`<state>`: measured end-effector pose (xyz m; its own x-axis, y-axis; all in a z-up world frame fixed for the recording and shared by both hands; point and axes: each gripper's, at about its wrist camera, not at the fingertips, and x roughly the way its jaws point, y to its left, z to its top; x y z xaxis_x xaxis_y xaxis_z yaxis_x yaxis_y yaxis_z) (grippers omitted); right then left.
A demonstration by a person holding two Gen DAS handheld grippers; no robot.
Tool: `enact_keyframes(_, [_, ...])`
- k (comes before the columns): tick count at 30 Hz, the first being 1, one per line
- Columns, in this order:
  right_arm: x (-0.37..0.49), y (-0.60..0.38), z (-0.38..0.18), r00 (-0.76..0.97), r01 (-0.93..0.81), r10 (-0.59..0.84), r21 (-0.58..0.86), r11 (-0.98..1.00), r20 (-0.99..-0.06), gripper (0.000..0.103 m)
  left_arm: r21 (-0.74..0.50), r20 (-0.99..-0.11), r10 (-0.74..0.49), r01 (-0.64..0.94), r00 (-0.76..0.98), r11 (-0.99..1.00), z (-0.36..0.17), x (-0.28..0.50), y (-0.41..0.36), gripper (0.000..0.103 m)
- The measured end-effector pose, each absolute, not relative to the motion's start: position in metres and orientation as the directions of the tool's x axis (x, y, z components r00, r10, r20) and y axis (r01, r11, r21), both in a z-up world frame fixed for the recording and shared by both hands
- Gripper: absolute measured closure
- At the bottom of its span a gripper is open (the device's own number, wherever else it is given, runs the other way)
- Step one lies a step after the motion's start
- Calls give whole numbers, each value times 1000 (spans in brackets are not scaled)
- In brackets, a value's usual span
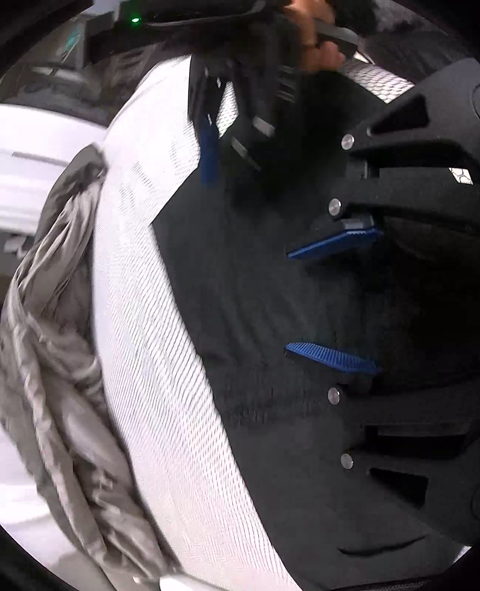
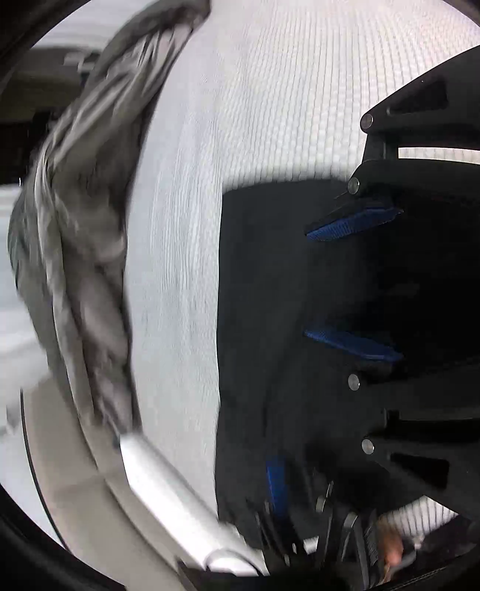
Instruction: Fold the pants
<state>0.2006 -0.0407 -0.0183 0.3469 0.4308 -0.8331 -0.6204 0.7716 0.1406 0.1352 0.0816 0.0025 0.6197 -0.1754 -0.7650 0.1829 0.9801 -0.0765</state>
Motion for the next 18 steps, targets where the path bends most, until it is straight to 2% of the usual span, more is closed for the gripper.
enact_keyframes(2, [188, -20, -34, 285, -667, 403, 122, 735, -870, 51, -23, -797, -142, 205, 586, 978, -15, 138, 75, 57])
enact_keyframes(4, [185, -16, -50, 329, -695, 312, -5, 719, -891, 52, -4, -798, -137, 223, 586, 975, -16, 134, 73, 57])
enact_keyframes(5, [185, -20, -50, 340, -697, 311, -16, 717, -888, 52, 11, -796, -131, 231, 590, 973, -14, 131, 72, 57])
enact_keyframes(9, [200, -69, -45, 422, -601, 201, -107, 792, -884, 52, 5, -794, -127, 215, 595, 977, -10, 115, 83, 50])
enact_keyframes(11, [207, -100, -42, 417, -516, 185, -64, 854, -890, 51, -18, -791, -125, 181, 599, 983, -6, 108, 91, 50])
enact_keyframes(12, [211, -113, -36, 412, -467, 189, -28, 884, -891, 51, 4, -791, -85, 145, 606, 989, -2, 104, 92, 50])
enact_keyframes(14, [208, -127, -18, 453, -426, 230, 17, 904, -862, 52, 8, -778, -68, 119, 625, 993, 8, 97, 92, 50])
enact_keyframes(18, [182, -100, 6, 425, -534, 413, 146, 833, -805, 51, -77, -733, -196, 206, 652, 975, 21, 88, 78, 50])
